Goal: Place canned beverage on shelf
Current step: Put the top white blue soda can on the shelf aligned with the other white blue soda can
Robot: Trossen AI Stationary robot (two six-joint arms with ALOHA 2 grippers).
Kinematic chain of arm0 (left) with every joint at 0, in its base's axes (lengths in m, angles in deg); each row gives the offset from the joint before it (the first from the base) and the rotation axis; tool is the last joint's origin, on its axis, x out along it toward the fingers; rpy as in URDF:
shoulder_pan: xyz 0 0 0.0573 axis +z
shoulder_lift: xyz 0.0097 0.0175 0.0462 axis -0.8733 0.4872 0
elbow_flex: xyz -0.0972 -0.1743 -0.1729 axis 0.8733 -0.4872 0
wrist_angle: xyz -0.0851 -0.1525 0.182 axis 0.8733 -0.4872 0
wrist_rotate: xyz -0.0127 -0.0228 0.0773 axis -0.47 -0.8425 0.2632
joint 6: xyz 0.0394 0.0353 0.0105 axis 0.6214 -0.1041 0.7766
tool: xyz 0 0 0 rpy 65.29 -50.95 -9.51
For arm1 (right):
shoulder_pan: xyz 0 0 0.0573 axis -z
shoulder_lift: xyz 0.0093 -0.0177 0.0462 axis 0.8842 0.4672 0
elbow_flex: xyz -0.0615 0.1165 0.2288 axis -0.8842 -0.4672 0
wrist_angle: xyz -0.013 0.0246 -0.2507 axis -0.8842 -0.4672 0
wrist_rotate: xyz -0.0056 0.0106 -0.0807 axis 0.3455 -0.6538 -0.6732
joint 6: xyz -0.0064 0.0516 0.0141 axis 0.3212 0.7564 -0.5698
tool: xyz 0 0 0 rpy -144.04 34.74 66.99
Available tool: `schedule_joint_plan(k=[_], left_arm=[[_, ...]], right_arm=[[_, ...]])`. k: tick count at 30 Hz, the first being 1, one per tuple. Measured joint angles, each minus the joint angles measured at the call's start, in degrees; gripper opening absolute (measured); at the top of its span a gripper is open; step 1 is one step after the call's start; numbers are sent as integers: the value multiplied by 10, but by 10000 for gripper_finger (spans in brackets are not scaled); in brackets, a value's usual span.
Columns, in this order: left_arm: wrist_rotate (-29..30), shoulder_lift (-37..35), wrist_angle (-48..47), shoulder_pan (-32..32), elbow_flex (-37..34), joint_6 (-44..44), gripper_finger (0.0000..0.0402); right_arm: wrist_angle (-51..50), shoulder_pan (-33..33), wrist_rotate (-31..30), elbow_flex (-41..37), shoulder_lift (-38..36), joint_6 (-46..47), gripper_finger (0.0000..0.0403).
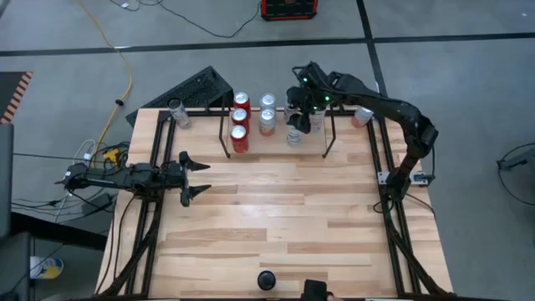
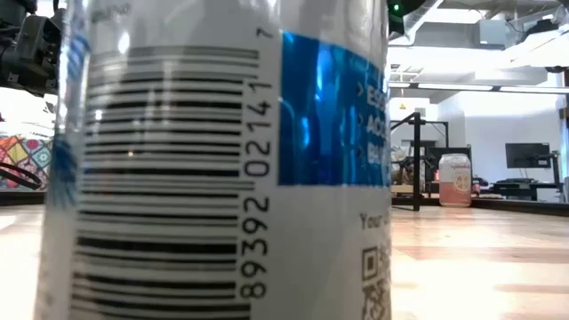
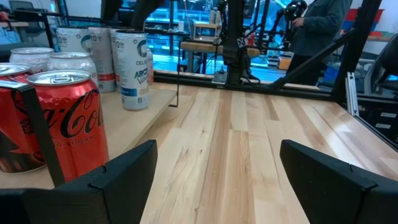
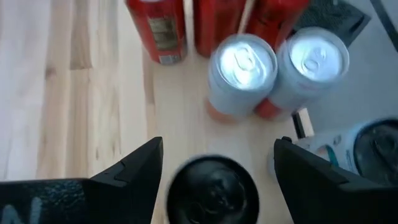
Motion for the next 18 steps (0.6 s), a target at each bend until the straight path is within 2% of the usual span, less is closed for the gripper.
schedule_joint_plan(k=[10, 15, 18], left_arm=[[0, 0, 0, 0, 0, 0, 327], [0, 0, 0, 0, 0, 0, 327], [0, 0, 0, 0, 0, 0, 327]], right_arm=[[-87, -18, 14, 79, -3, 12, 282], [-186, -62, 45, 77, -20, 44, 281], [-204, -108, 47, 33, -54, 86, 274]])
